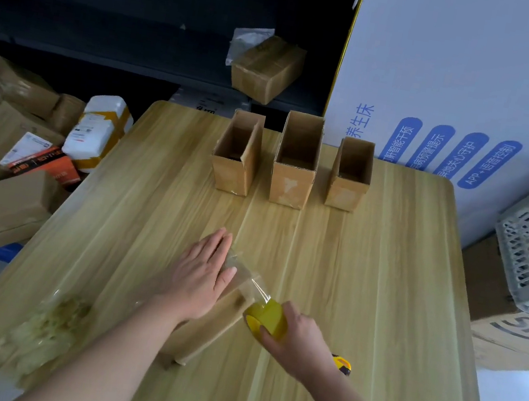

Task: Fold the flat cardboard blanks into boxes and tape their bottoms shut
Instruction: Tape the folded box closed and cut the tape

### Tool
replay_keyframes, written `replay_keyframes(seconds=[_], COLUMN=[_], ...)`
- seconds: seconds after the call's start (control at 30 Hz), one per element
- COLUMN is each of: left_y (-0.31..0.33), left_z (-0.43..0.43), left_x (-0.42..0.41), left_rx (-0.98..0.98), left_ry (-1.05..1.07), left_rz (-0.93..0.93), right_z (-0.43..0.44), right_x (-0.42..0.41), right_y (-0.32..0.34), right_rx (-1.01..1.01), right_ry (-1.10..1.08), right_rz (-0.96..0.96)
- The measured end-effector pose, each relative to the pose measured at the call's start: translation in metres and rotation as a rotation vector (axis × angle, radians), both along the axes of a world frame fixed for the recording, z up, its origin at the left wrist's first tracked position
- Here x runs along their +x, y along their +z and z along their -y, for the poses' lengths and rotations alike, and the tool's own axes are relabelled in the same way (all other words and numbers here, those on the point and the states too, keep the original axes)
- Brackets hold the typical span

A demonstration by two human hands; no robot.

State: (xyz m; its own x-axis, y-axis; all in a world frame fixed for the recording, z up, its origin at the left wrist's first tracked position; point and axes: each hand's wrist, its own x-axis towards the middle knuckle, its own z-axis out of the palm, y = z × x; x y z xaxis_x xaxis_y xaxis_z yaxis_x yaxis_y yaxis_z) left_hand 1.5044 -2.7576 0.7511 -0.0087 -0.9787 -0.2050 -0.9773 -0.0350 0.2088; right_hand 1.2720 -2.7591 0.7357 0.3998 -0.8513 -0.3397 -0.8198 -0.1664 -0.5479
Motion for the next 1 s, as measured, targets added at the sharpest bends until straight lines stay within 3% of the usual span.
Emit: replay_keyframes(seconds=[0.2,0.3,0.47,0.6,0.67,0.8,0.87,1.0], left_y=[0.002,0.016,0.013,-0.013,-0.014,-0.016,-0.018,-0.020], left_z=[0.010,0.002,-0.044,-0.083,-0.089,-0.071,-0.058,-0.041], left_x=[0.010,0.002,-0.015,-0.022,-0.033,-0.066,-0.080,-0.092], left_rx=[-0.002,-0.246,-0.650,-0.537,-0.289,0.153,0.244,0.206], left_ry=[-0.065,-0.073,-0.142,-0.377,-0.180,0.604,0.830,1.137], left_rz=[0.008,0.110,0.033,0.026,-0.163,-0.760,-1.105,-1.369], right_z=[-0.004,-0.004,-0.009,-0.016,-0.018,-0.020,-0.020,-0.018], right_x=[0.006,0.004,0.004,0.003,0.005,0.008,0.008,0.005], right_y=[-0.006,-0.005,-0.005,-0.007,-0.007,-0.005,-0.006,-0.011], right_rx=[0.036,0.037,0.048,0.056,0.055,0.060,0.054,0.085], right_ry=[0.039,0.021,-0.007,-0.006,-0.014,-0.015,-0.007,0.017], right_rz=[0.053,0.081,0.069,0.093,0.104,0.134,0.143,0.147])
